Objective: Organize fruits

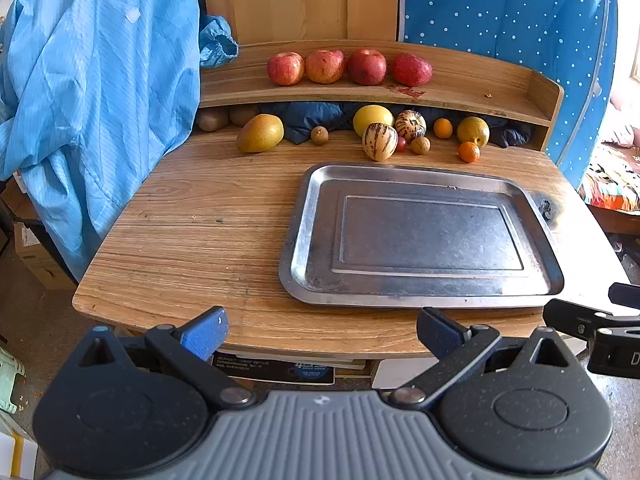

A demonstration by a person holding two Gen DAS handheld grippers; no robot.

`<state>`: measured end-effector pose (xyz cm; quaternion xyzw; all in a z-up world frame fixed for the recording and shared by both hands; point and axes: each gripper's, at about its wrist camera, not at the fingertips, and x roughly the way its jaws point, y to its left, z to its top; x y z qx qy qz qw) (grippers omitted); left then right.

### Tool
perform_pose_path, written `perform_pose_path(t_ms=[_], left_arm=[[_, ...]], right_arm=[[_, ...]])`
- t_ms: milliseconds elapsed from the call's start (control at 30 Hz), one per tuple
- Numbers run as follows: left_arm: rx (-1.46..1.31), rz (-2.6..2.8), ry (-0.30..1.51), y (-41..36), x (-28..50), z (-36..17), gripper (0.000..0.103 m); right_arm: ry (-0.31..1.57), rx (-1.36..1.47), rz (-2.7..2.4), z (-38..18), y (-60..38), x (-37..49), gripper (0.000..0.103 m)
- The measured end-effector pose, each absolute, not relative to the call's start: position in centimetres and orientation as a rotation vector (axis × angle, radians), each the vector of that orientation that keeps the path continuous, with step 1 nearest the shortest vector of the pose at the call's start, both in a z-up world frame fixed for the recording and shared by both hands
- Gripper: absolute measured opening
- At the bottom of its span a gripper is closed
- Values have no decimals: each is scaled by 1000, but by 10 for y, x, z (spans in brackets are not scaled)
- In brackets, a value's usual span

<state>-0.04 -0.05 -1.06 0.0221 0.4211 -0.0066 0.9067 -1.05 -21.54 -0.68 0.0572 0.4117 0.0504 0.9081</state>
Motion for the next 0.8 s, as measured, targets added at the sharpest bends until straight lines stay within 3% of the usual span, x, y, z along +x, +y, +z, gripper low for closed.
perform_pose_path(t_ms=[800], left_arm=[[47, -13, 897, 0, 9, -9, 102]], right_arm=[[861, 122, 107, -11, -216, -6, 102]])
